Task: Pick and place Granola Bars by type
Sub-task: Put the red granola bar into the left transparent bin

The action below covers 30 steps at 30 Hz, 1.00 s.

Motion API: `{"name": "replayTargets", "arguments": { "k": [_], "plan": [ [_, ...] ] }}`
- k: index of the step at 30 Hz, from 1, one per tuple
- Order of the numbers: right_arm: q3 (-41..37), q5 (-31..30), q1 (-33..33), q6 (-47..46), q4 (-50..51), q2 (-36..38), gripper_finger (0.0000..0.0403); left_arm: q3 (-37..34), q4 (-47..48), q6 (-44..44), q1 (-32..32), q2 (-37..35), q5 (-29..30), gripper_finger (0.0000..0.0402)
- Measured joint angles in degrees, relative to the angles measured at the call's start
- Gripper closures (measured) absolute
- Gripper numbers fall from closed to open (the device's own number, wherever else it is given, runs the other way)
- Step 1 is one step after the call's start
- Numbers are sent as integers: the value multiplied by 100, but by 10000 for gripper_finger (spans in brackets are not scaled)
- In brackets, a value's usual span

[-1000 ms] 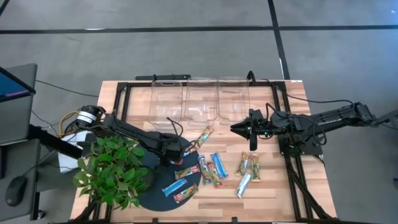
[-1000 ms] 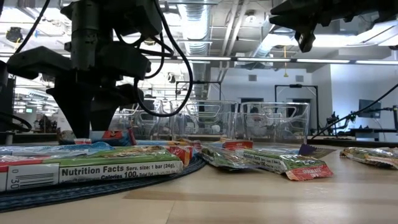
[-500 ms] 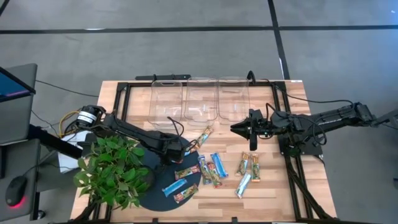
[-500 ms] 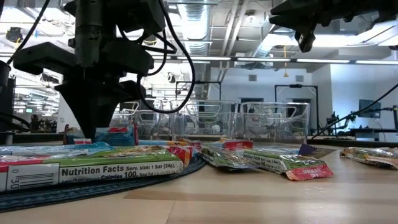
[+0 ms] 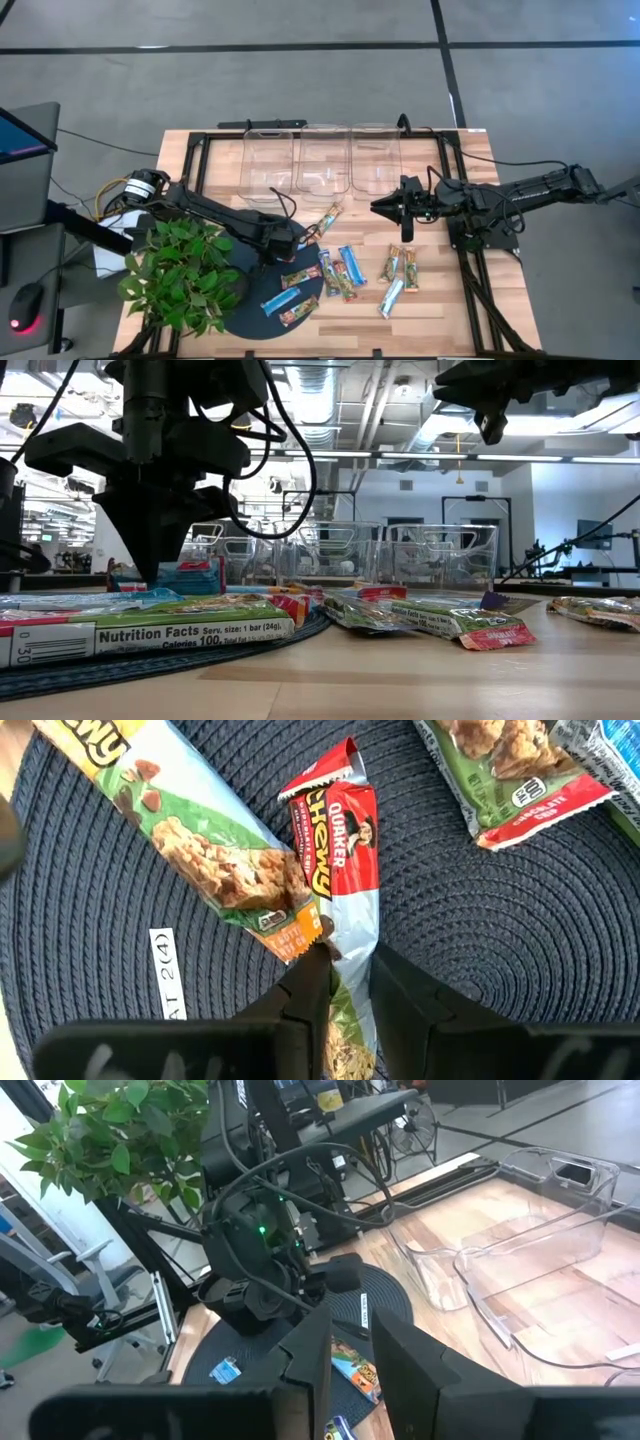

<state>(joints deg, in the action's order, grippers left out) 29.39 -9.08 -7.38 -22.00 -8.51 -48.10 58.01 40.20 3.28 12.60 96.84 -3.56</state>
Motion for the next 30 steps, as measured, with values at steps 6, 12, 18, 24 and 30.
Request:
{"name": "replayTargets", "arguments": {
  "k": [6, 12, 18, 24, 30],
  "plan": [
    [0, 0, 0, 0, 0, 0, 332, 270, 182, 64, 0, 0, 94, 345],
    [0, 2, 0, 0, 0, 0, 332, 810, 359, 445, -5, 0, 470, 345],
    [0, 2, 0, -2, -1, 0, 332, 1313, 589, 804, -111, -4, 767, 345],
    [0, 3, 0, -4, -2, 0, 332, 1695, 1055, 1018, -335, -4, 1113, 345],
    [0, 4, 0, -4, -2, 0, 332, 2056, 1683, 920, -688, -7, 1899, 345]
  ]
}}
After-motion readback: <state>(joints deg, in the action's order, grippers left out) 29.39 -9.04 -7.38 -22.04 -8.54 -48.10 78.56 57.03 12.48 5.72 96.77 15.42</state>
